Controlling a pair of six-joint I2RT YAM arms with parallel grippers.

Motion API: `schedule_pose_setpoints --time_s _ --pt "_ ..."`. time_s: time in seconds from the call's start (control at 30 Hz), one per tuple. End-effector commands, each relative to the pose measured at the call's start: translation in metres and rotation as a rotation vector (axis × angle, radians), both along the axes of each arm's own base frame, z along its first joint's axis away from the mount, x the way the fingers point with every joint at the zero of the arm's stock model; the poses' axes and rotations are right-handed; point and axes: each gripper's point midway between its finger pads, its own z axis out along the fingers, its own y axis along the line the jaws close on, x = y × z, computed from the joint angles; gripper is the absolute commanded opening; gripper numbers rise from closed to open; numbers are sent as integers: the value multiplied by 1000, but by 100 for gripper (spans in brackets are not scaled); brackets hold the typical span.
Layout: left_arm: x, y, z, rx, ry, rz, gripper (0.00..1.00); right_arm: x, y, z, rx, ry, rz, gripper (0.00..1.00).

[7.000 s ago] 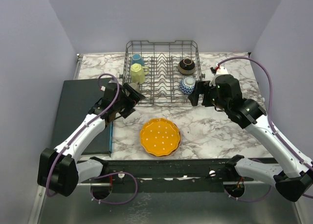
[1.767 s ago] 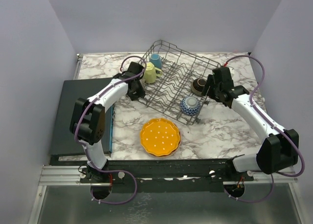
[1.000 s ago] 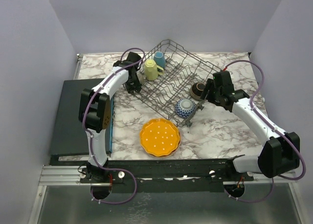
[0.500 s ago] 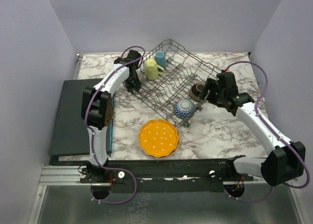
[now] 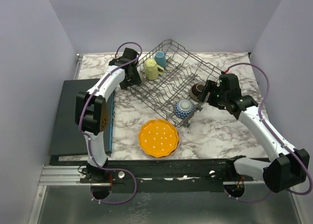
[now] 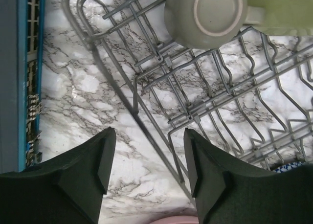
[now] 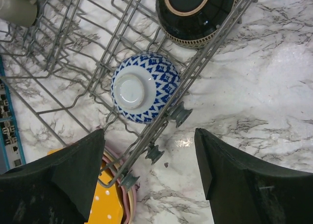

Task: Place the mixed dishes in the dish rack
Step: Move the dish rack to the center of the board.

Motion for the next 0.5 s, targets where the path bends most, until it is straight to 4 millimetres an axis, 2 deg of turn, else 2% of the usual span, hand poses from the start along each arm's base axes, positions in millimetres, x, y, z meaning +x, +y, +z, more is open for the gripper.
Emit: schedule_pose_setpoints --time_s 0.0,0.2,0.47 --pt "-7 8 46 -14 -122 18 66 -20 10 1 42 31 86 80" --pt "-40 4 68 -74 -143 -32 67 -36 22 6 98 45 163 80" --pt "-97 -5 65 -144 -109 -130 67 -57 39 7 108 69 236 78"
